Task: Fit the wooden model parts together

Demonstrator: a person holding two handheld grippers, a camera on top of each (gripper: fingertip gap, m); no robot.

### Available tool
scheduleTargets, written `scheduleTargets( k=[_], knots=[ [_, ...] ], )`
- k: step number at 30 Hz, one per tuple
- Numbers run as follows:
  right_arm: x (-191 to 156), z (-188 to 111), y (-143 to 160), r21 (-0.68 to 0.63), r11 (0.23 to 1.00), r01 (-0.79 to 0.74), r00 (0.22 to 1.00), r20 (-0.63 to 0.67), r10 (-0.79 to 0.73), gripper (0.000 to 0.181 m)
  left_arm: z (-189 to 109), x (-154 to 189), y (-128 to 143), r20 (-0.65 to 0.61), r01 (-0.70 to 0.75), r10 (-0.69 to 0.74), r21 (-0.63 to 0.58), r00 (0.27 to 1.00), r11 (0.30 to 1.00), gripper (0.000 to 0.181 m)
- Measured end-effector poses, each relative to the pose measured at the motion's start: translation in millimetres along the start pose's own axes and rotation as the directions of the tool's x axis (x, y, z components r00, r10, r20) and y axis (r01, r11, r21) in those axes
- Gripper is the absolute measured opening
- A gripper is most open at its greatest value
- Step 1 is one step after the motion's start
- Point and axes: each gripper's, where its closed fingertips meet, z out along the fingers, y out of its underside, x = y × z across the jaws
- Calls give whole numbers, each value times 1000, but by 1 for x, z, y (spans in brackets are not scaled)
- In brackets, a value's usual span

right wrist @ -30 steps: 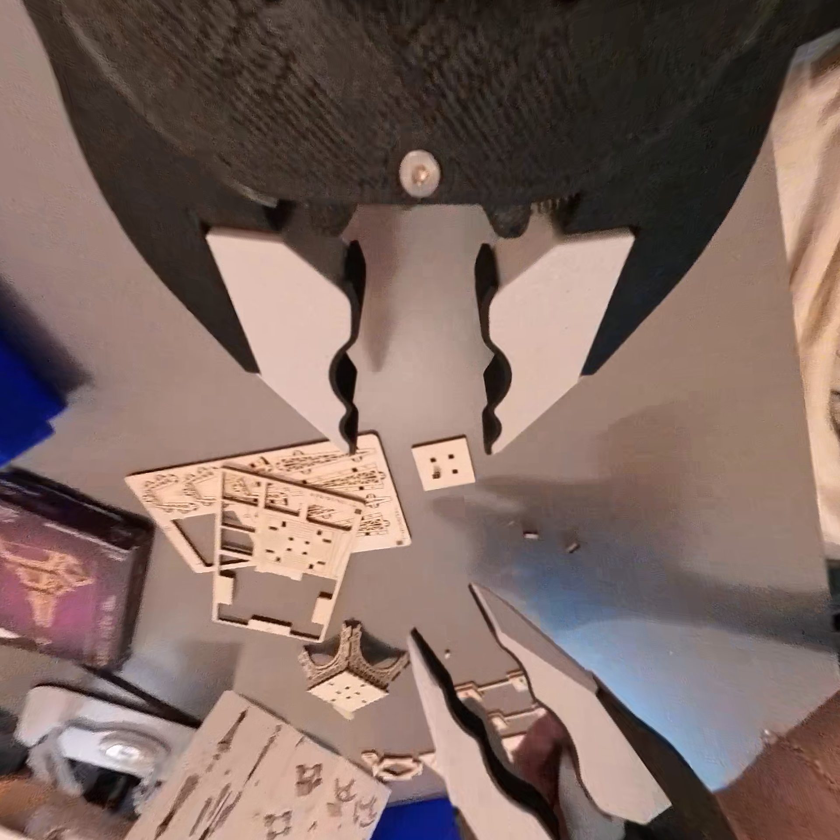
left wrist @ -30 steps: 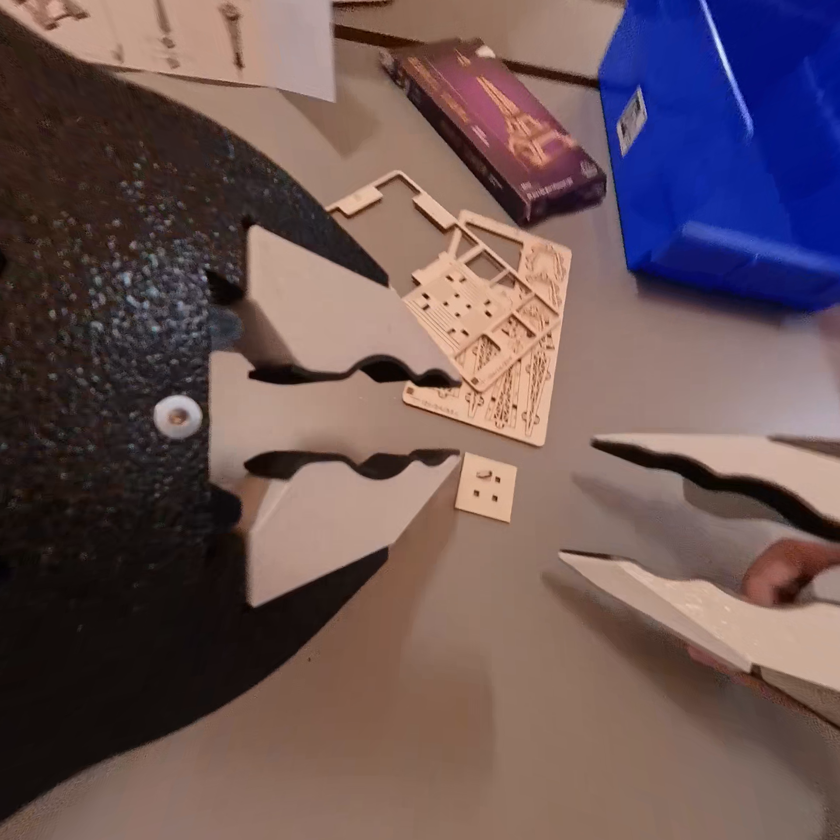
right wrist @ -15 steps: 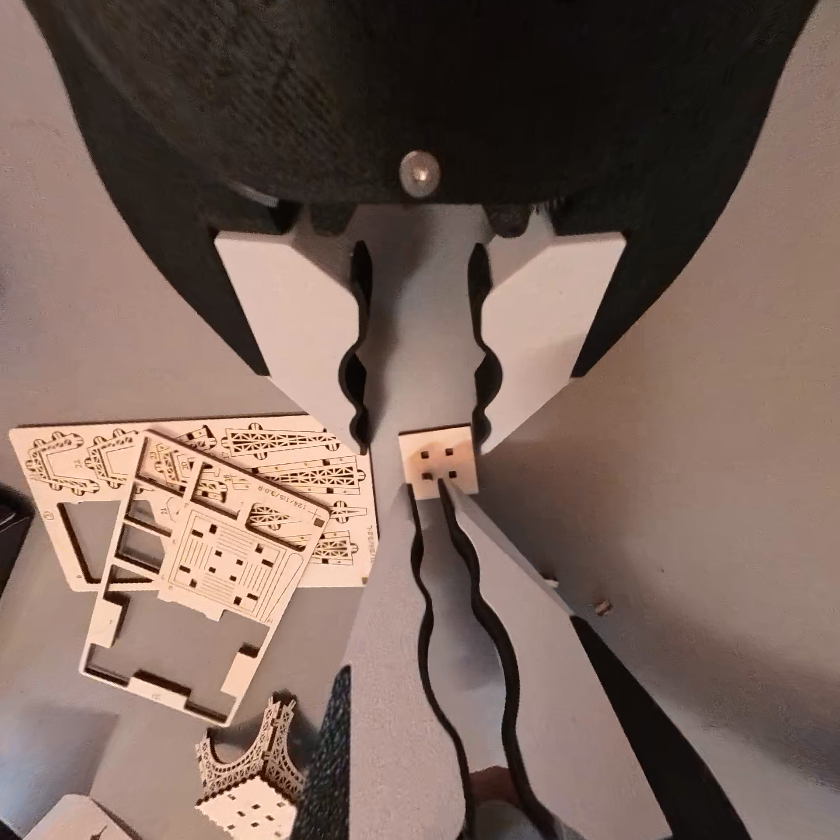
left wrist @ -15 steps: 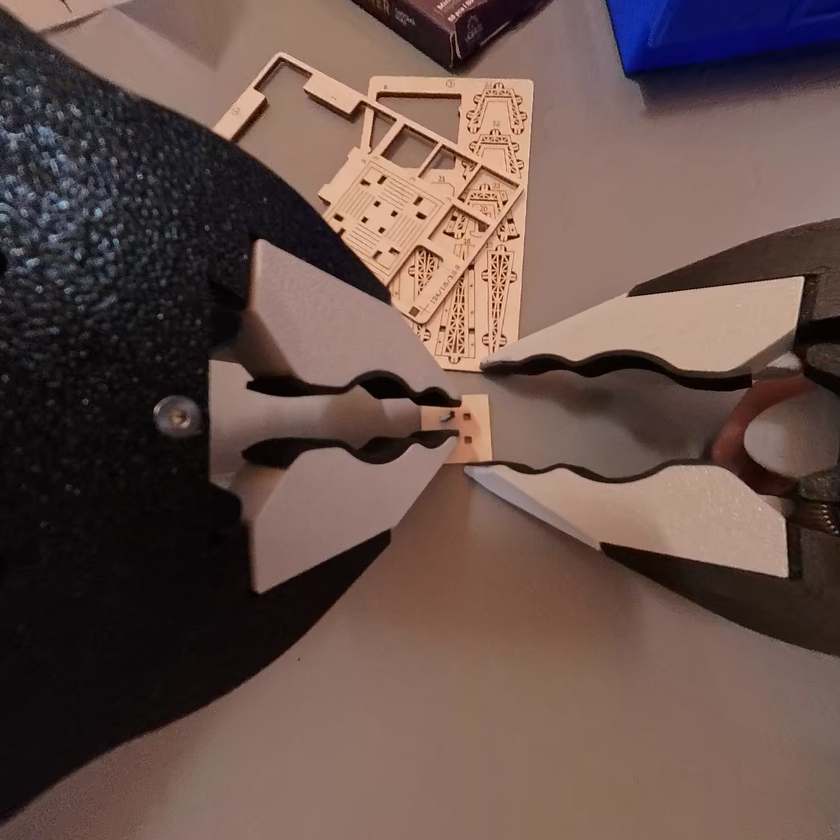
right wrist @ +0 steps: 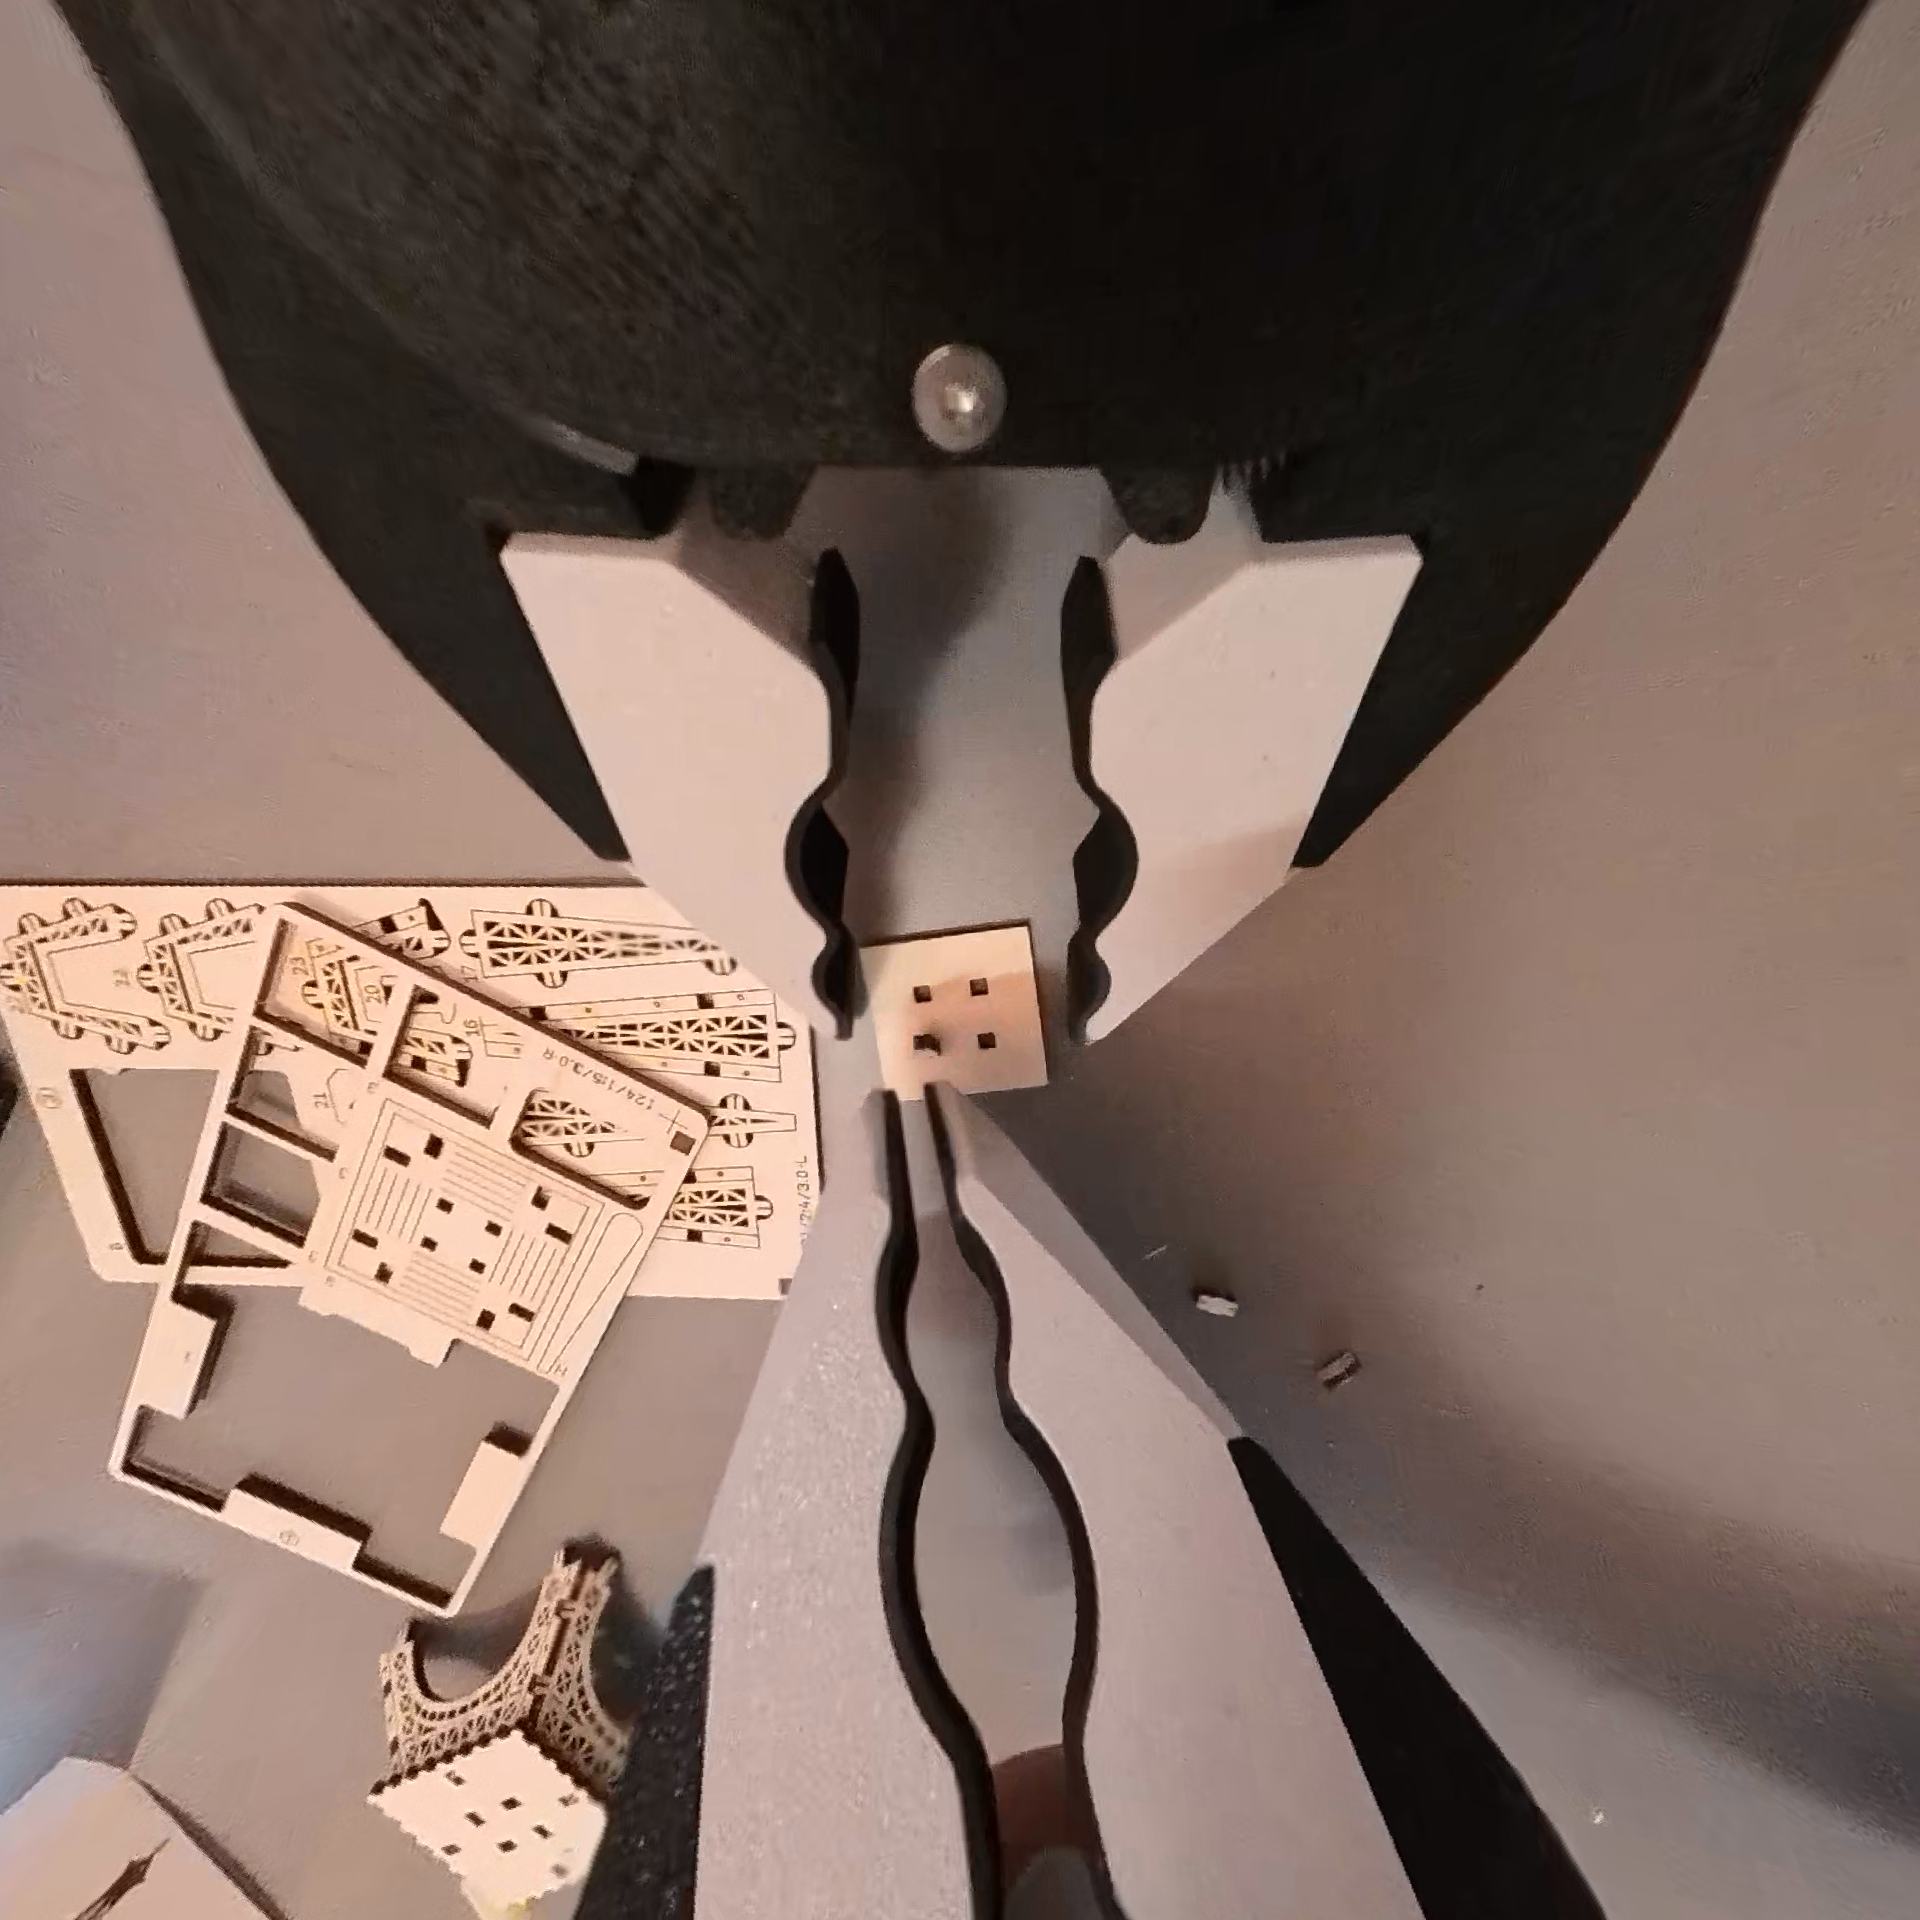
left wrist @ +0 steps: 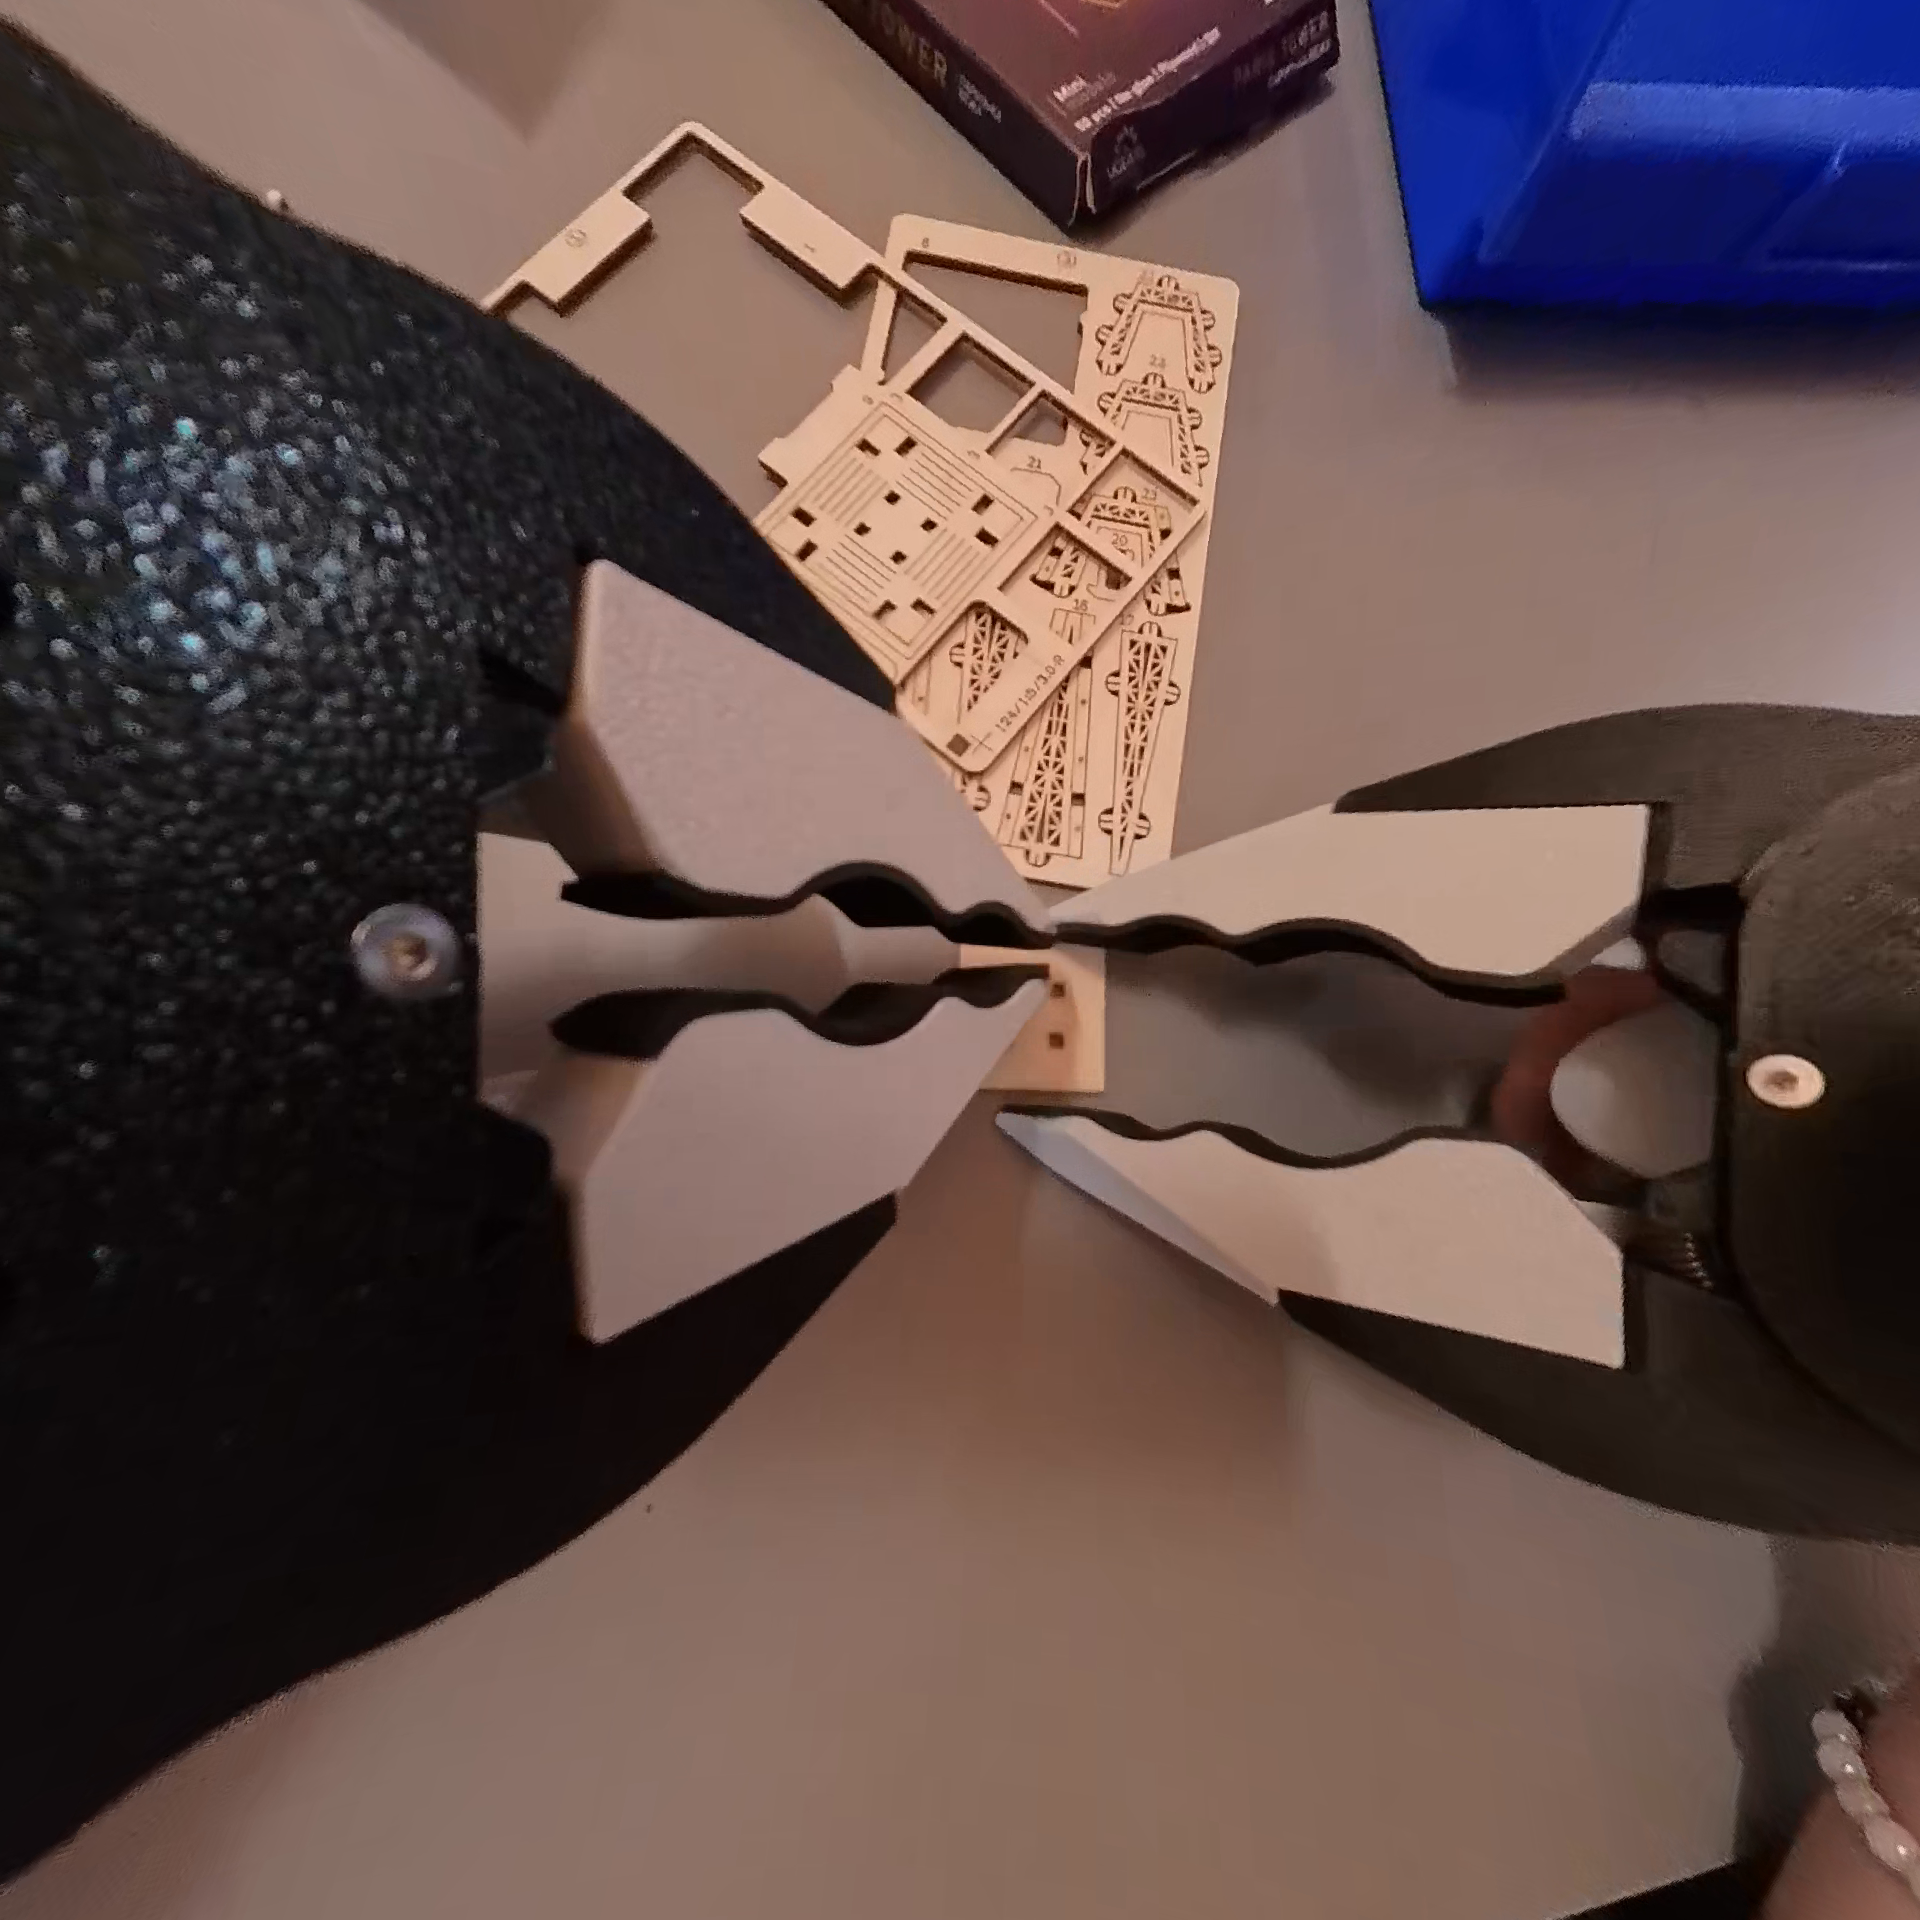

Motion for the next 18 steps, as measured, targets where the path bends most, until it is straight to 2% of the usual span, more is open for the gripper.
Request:
scheduleTargets(
  k=[7, 10, 18],
  knots=[
    [0, 0, 1, -5, 999, -51, 998, 20, 51, 31, 5, 4, 4, -16, -14, 14, -27, 1000, 1000, 0],
    [0, 0, 1, -5, 998, -55, 998, 22, 55, 31, 7, 7, 3, -34, -2, 0, -35, 999, 999, 10],
    [0, 0, 1, -5, 999, -52, 998, 20, 52, 31, 12, 6, 2, -38, 8, -9, -23, 999, 1000, 1]
  ],
)
